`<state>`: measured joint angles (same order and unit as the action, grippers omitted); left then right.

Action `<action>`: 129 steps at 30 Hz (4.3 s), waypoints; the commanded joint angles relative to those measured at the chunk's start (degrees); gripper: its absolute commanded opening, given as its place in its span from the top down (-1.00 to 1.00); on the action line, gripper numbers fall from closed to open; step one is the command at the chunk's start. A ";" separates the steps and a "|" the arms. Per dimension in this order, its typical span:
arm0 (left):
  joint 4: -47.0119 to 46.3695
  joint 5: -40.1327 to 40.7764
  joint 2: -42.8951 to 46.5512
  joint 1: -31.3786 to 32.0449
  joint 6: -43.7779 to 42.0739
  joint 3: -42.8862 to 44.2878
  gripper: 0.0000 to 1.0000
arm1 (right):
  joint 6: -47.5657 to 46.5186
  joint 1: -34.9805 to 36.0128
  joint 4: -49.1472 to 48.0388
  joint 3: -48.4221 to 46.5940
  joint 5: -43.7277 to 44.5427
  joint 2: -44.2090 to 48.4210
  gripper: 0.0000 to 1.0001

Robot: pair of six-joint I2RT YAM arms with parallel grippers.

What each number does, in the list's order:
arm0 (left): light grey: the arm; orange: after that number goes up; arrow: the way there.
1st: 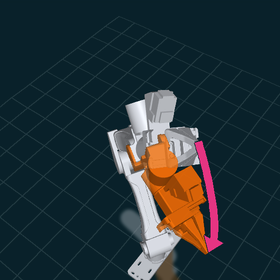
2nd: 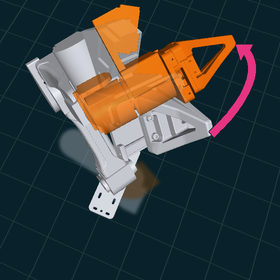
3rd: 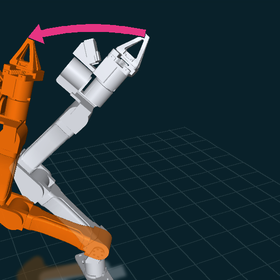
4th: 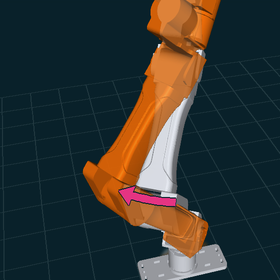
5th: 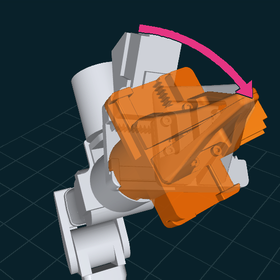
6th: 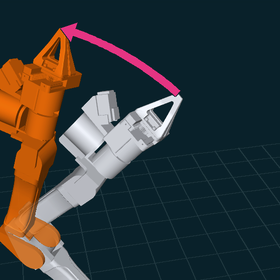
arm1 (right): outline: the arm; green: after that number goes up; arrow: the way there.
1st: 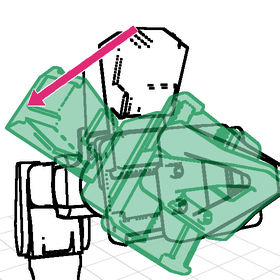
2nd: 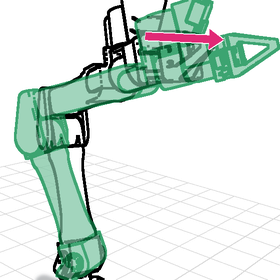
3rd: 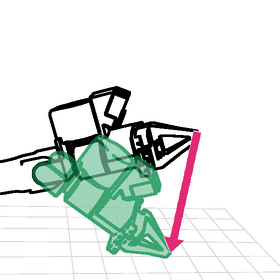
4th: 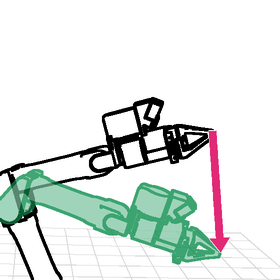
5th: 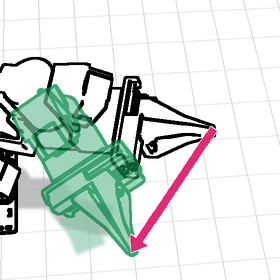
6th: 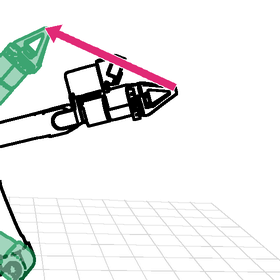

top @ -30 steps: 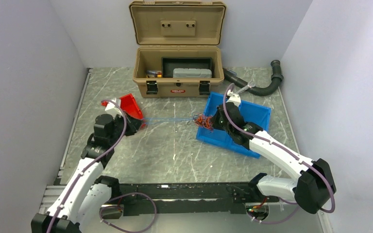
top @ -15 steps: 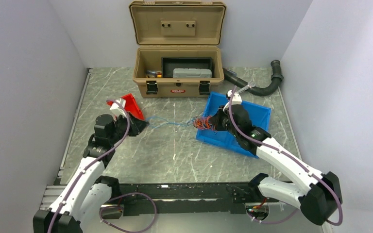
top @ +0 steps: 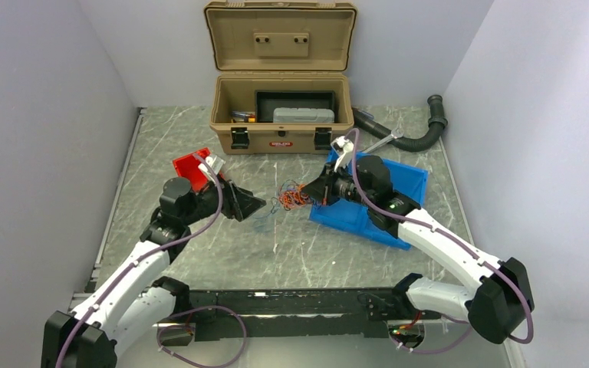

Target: Untangle the cables

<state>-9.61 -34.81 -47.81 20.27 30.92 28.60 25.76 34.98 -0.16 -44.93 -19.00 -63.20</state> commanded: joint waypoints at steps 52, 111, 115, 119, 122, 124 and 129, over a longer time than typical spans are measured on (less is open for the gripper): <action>-11.87 -10.32 0.81 -7.69 7.67 -1.19 1.00 | -1.71 2.26 1.84 -2.46 1.94 2.58 -0.35; -9.52 -20.46 -3.80 -0.06 8.94 15.26 1.00 | -11.74 8.22 -17.87 17.50 6.87 17.24 -0.99; -10.02 -20.85 -3.76 -0.06 9.37 15.36 1.00 | -11.54 8.08 -19.09 21.05 6.07 19.17 -0.96; -9.25 -20.84 -3.33 -0.07 9.14 16.13 1.00 | -12.36 8.08 -21.31 22.96 3.74 17.28 -0.89; -9.35 -21.03 -2.87 -0.07 9.40 16.66 1.00 | -14.12 8.08 -23.18 21.91 -1.09 12.64 -0.85; -10.36 -21.56 -2.66 -0.08 10.34 16.74 1.00 | -15.36 8.16 -22.76 19.68 -2.96 8.76 -0.85; -10.43 -22.40 -2.34 -0.06 10.85 17.35 1.00 | -16.86 8.58 -26.19 14.47 -11.12 1.41 -0.85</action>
<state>-17.69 -55.75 -51.53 19.97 41.43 42.59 11.35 43.09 -19.49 -24.82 -22.09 -58.59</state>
